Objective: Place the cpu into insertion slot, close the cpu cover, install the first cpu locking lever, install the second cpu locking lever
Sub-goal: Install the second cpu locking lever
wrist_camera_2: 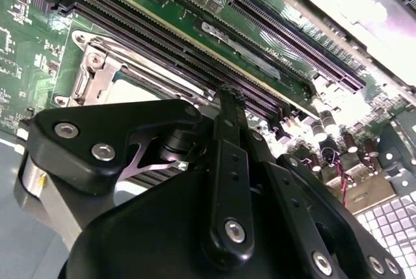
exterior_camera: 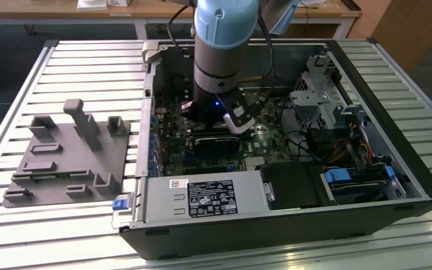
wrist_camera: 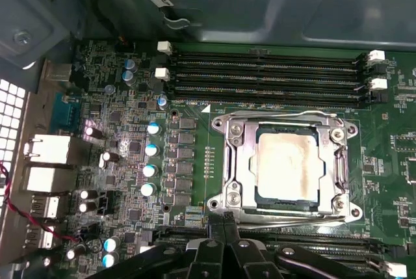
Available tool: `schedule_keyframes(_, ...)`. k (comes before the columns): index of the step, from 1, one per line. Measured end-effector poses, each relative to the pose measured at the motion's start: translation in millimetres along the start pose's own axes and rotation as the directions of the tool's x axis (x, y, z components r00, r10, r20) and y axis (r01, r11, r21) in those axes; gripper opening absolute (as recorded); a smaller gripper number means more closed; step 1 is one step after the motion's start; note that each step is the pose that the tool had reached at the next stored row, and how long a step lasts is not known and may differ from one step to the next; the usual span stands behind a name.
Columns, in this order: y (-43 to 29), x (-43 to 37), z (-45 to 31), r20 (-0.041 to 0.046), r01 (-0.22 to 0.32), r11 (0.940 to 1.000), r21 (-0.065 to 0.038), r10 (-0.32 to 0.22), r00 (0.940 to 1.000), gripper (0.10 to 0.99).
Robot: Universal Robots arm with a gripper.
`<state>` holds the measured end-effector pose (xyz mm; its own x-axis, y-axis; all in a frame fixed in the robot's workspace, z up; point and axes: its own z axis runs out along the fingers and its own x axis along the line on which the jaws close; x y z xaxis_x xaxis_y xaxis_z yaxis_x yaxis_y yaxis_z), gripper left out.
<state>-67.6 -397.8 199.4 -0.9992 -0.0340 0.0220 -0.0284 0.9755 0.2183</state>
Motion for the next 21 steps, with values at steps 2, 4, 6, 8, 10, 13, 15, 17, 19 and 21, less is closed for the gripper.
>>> schedule_keyframes(2,-0.1,0.1,0.7,0.0003,0.0,1.0,-0.005,0.0,1.0,0.106)
schedule_keyframes(4,-0.3,0.0,1.5,0.0004,0.0,1.0,-0.01,0.0,1.0,0.106)
schedule_keyframes(6,-0.4,0.1,2.1,0.0005,0.0,0.9999,-0.014,0.0,1.0,0.106)
schedule_keyframes(8,-0.5,0.1,2.8,0.0007,0.001,0.9998,-0.018,-0.001,1.0,0.106)
schedule_keyframes(10,-0.7,0.2,3.4,0.0007,0.001,0.9998,-0.021,-0.001,1.0,0.106)
schedule_keyframes(13,-0.9,1.7,4.3,0.0007,0.001,0.9997,-0.026,-0.001,1.0,0.106)
schedule_keyframes(15,-1.0,2.9,4.7,0.0008,0.001,0.9995,-0.031,-0.001,1.0,0.106)
schedule_keyframes(17,-1.0,4.1,5.1,0.0011,0.001,0.9994,-0.036,-0.001,1.0,0.106)
schedule_keyframes(19,-1.0,4.6,5.2,0.0011,0.001,0.9992,-0.04,-0.001,1.0,0.106)
schedule_keyframes(21,-1.0,4.7,5.4,0.0013,0.001,0.999,-0.045,-0.001,1.0,0.106)
